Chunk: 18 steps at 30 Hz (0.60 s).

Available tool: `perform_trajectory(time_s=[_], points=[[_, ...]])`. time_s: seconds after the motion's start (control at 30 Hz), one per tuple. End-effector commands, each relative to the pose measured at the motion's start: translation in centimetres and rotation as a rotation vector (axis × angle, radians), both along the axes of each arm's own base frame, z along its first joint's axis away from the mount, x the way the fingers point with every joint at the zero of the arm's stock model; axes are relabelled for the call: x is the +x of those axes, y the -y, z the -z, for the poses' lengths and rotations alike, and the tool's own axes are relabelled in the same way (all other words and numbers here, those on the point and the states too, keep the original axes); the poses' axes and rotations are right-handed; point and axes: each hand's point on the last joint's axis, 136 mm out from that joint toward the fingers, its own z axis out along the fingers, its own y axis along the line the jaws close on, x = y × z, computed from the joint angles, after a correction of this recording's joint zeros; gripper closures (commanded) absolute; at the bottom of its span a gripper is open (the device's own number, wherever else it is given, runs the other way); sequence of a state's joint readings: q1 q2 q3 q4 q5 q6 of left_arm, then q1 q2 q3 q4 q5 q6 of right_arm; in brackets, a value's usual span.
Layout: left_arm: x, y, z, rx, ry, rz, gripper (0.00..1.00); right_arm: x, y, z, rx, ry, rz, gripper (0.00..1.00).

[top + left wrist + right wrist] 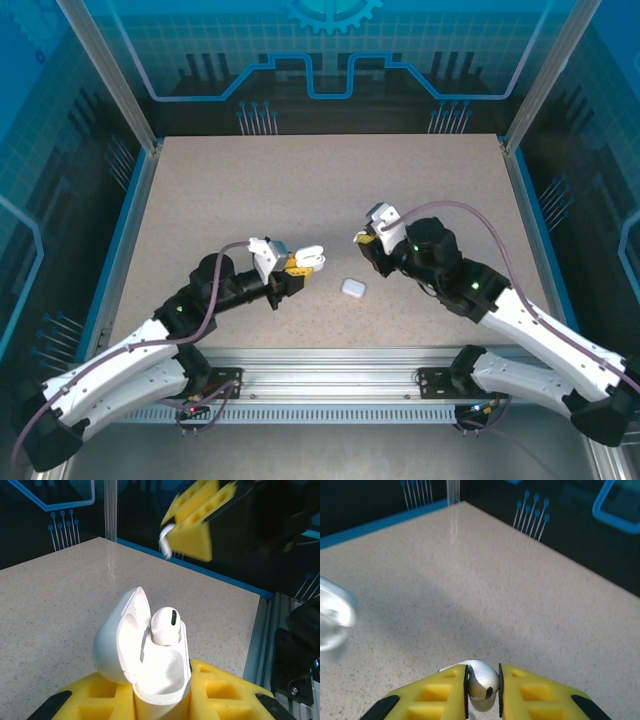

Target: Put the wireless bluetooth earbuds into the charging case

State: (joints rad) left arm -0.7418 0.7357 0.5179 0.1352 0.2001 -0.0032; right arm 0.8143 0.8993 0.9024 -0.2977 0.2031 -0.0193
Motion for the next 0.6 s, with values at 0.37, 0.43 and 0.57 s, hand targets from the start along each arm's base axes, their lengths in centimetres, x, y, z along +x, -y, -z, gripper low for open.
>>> perform_trajectory(time_s=[0.37,0.43,0.57], points=[[0.2,2.5,-1.5,-0.071,0.034,0.100,0.93,-4.0,-3.4,-3.8,-0.117,0.268,-0.158,0.79],[0.2,2.7,-1.6,-0.074,0.044,0.108,0.93,-4.3,-4.2,-3.5,-0.138,0.270,-0.184,0.79],[0.2,2.9,-1.6,-0.068,0.053,0.118,0.93,-4.7,-5.5,-3.3,-0.160,0.274,-0.217,0.79]])
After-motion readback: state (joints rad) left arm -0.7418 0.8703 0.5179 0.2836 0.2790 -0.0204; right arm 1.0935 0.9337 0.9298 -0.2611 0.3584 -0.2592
